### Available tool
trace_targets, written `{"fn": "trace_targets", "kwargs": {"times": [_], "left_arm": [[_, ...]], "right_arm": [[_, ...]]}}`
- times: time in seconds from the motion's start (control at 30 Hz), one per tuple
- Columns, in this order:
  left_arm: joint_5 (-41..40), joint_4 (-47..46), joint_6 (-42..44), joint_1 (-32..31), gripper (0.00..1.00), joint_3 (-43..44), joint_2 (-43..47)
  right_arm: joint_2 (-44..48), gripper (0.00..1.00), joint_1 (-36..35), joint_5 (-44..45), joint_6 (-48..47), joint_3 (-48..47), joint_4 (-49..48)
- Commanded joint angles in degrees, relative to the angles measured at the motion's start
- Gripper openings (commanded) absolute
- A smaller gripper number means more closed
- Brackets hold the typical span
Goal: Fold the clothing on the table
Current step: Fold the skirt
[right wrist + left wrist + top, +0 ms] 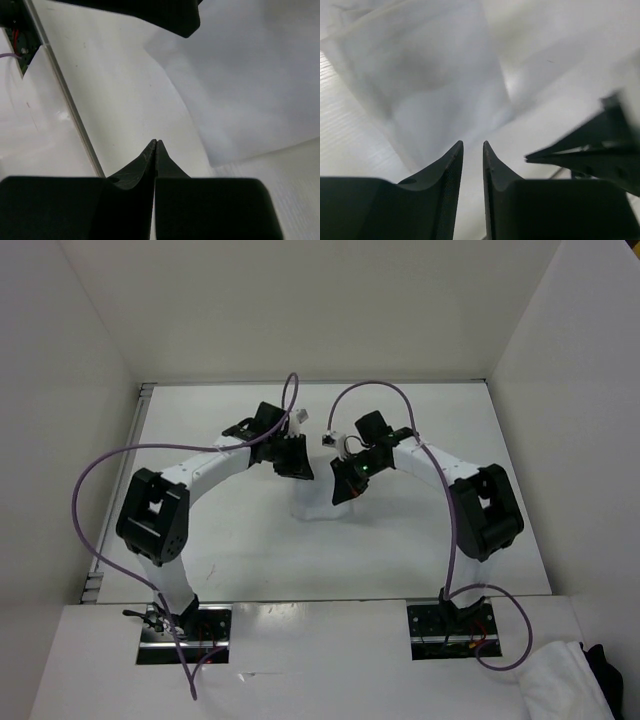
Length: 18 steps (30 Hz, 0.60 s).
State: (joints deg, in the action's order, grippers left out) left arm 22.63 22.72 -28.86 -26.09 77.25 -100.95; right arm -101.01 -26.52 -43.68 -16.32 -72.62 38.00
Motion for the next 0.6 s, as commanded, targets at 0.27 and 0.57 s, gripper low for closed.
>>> {"fn": "trace_targets", "kwargs": {"times": [0.27, 0.57], "left_arm": [[-8.7, -0.7, 1.4, 1.5, 0.30, 1.8, -12.3], [-9.4, -3.4, 0.3, 2.5, 0.31, -0.2, -13.6]], "right_arm": [[-11.7, 0.01, 2.9, 1.5, 6.4, -11.1, -6.6], [-21.9, 0.24, 4.6, 3.6, 9.4, -15.1, -7.1]]}}
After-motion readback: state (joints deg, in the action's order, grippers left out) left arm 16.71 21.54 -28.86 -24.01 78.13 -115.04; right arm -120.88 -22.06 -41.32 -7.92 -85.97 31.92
